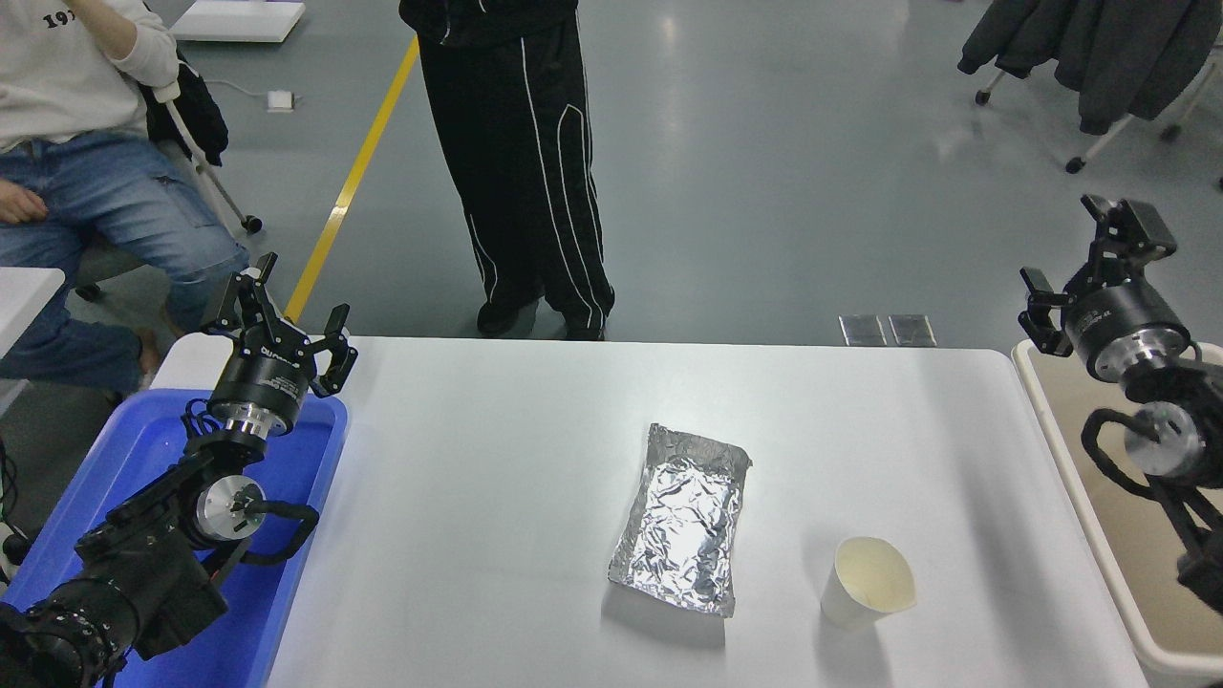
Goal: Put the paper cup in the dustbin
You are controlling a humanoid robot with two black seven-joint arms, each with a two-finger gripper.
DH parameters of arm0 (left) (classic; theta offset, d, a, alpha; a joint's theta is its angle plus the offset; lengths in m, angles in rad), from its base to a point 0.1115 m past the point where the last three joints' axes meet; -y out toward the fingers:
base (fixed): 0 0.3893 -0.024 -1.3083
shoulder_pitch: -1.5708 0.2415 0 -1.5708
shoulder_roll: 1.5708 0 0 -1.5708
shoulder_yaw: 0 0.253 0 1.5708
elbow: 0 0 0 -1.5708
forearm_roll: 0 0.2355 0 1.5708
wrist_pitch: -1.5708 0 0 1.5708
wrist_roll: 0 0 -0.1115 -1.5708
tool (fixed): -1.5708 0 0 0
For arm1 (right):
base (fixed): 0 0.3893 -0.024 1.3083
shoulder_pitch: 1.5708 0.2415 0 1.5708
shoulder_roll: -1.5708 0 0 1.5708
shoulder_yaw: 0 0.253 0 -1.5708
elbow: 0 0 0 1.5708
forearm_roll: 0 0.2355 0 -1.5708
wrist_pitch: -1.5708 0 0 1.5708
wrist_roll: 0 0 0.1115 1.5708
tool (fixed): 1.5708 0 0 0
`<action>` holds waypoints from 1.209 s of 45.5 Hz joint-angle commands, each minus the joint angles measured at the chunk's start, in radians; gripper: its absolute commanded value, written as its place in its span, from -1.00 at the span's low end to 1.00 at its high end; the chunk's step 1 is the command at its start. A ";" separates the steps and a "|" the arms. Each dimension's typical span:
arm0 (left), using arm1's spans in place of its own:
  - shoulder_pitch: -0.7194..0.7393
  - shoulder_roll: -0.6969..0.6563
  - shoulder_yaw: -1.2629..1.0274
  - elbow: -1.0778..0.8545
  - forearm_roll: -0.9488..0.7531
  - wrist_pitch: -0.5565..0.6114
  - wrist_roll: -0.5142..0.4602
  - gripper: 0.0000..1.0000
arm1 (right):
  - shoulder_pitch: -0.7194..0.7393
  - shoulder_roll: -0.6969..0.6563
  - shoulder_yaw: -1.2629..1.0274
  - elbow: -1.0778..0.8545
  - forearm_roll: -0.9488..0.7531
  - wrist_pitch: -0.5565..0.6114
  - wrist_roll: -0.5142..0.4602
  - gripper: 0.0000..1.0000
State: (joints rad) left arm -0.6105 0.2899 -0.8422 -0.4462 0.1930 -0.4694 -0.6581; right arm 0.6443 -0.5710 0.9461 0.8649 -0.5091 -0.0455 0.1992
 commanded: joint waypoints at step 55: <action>0.000 0.000 0.000 0.000 0.000 0.000 0.000 1.00 | 0.482 -0.285 -1.346 0.479 -0.872 0.223 0.000 0.99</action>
State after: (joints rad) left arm -0.6105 0.2899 -0.8419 -0.4462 0.1933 -0.4694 -0.6581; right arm 1.1615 -0.8753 -0.3571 1.3284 -1.3277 0.1761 0.1994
